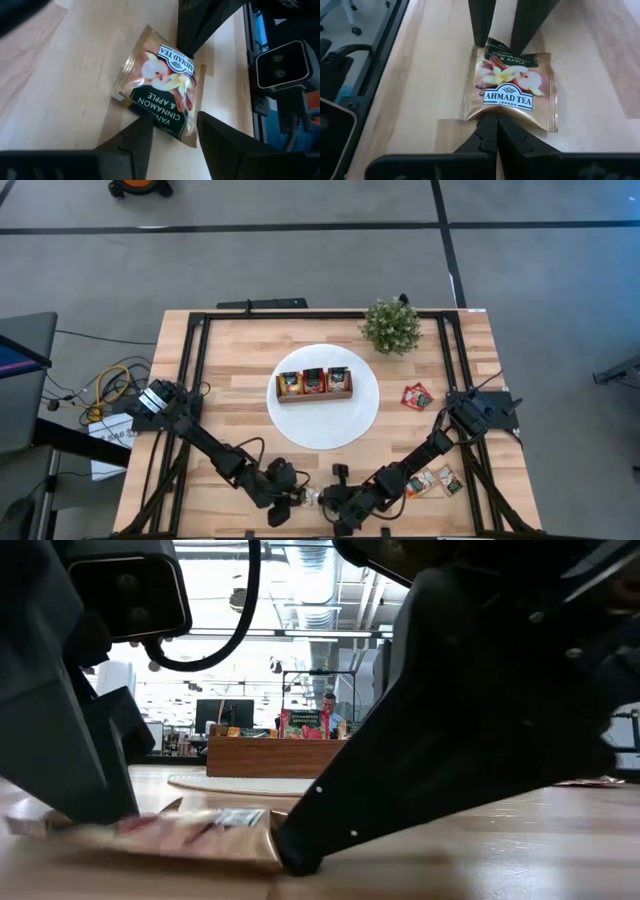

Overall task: Pick & Place Tea
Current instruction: Put the brown tea bag into the right section of the wooden organizer

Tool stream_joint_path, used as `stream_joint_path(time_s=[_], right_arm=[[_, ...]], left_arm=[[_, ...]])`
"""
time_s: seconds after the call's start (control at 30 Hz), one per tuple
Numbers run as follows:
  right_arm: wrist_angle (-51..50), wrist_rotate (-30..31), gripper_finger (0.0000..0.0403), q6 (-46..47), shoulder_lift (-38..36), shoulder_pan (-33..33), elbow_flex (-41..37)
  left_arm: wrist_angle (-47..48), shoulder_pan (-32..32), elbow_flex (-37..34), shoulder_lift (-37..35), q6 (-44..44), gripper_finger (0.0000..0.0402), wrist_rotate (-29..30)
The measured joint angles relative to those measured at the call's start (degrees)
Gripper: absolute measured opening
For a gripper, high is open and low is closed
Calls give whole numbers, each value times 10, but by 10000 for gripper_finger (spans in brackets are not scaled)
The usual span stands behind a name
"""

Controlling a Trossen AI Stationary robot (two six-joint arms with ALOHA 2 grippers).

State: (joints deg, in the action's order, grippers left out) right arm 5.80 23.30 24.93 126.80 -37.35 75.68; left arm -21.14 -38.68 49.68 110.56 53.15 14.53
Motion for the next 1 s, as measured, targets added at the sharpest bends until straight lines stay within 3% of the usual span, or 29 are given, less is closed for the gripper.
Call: stream_joint_path(time_s=[0.57,0.77,0.87,1.0], right_arm=[[-19,-6,1,1,-1,0,1],[-30,-5,2,9,-23,2,0],[-9,-14,18,25,-37,17,1],[13,-100,78,54,-36,62,1]], left_arm=[[-53,1,-1,0,-65,37,78],[27,-4,6,-51,-123,3,83],[78,-21,16,-76,-153,2,69],[77,-48,18,-71,-160,2,53]])
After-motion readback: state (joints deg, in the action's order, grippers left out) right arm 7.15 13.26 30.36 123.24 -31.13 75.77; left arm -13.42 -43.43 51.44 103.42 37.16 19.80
